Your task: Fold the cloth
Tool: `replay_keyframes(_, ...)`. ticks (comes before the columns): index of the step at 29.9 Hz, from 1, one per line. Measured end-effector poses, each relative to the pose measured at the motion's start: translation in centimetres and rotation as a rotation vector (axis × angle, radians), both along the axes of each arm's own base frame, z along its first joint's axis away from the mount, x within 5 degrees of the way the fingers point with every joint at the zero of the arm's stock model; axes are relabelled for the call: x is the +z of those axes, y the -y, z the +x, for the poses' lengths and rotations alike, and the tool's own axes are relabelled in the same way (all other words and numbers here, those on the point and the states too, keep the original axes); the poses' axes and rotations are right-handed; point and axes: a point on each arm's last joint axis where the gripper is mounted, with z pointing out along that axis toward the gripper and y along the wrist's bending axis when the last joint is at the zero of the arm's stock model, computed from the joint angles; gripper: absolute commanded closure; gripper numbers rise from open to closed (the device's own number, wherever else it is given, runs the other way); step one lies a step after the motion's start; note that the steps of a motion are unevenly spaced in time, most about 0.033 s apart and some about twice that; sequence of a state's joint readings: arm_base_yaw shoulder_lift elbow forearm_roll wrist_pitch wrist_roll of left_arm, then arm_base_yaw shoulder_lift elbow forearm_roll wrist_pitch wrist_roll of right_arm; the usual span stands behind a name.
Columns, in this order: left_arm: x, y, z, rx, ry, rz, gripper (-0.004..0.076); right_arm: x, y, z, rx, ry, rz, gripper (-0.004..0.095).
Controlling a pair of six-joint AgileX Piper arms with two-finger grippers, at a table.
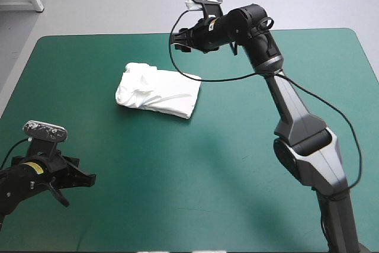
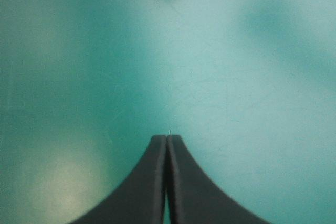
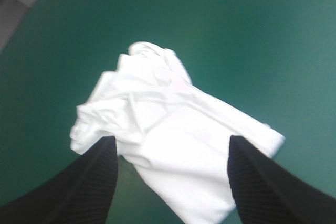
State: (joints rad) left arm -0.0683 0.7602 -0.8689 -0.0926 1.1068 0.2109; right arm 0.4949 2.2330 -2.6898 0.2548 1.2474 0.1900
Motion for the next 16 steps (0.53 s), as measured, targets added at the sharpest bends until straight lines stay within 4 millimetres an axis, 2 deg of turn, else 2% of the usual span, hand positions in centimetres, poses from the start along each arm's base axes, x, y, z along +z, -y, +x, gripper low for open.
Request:
replay_keyframes(2,-0.2,0.0,0.0,0.000,-0.009,0.001,0.0734,-0.4,0.9,-0.7,-0.026,-0.040,-0.071,0.0338)
replay_keyframes(3,-0.3,0.0,0.0,0.000,-0.012,0.001,0.0734,-1.4,1.2,-0.8,-0.031,-0.080,-0.108,0.0338)
replay_keyframes(5,-0.5,0.0,-0.1,-0.001,-0.022,0.000,0.0734,-4.1,1.3,-0.7,-0.033,-0.168,-0.163,0.0338)
replay_keyframes(9,-0.8,0.0,-0.2,-0.003,-0.050,0.000,0.0734,-11.5,0.5,0.1,-0.015,-0.330,-0.199,0.0342)
replay_keyframes(12,-1.0,0.0,-0.4,-0.006,-0.078,0.002,0.0734,-15.4,-0.2,0.5,-0.005,-0.376,-0.164,0.0342)
replay_keyframes(16,-1.1,0.0,-0.6,-0.007,-0.096,0.004,0.0734,-17.8,-1.1,1.2,0.015,-0.383,-0.102,0.0344)
